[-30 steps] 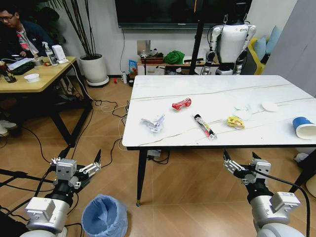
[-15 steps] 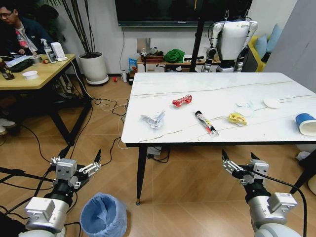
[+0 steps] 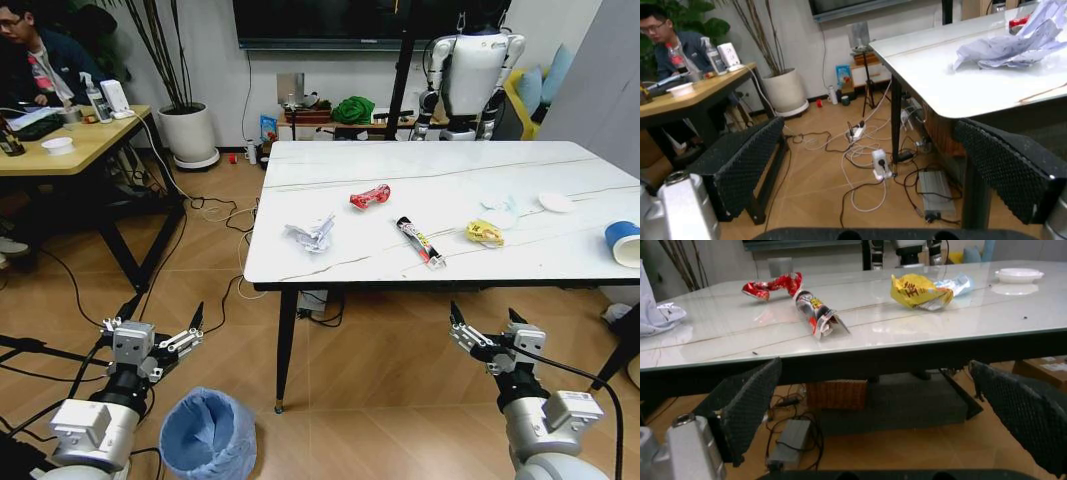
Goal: Pick up the trash bin and place the trash from the table into it.
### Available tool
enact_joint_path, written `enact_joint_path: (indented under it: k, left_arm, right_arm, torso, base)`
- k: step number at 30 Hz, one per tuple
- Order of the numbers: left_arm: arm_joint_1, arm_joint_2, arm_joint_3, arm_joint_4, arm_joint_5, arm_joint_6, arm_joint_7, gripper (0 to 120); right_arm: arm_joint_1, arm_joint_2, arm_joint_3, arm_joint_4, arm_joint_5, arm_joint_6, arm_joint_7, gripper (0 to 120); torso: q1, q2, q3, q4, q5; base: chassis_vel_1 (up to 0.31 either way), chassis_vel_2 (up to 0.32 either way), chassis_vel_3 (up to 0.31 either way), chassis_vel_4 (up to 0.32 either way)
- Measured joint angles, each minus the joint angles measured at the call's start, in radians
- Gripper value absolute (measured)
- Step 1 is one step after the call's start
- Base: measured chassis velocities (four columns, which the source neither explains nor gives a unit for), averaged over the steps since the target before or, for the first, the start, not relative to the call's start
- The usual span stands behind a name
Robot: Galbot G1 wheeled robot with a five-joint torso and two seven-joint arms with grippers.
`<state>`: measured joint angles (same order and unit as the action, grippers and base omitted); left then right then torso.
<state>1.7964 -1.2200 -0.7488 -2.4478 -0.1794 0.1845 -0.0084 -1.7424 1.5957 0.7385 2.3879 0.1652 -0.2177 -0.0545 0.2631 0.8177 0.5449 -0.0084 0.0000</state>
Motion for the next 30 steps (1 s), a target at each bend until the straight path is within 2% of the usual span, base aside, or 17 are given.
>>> enact_joint_path:
  k: [30]
  left_arm:
    - [-0.003, -0.004, 0.001, 0.017, 0.016, -0.004, 0.018, 100]
  right_arm:
    - [-0.001, 0.005, -0.003, -0.015, -0.005, 0.009, -0.002, 100]
  torso:
    - [-0.055, -0.13, -0.076, 0.0, 0.0]
  base:
    - [0.0, 0.0, 0.0, 0.0]
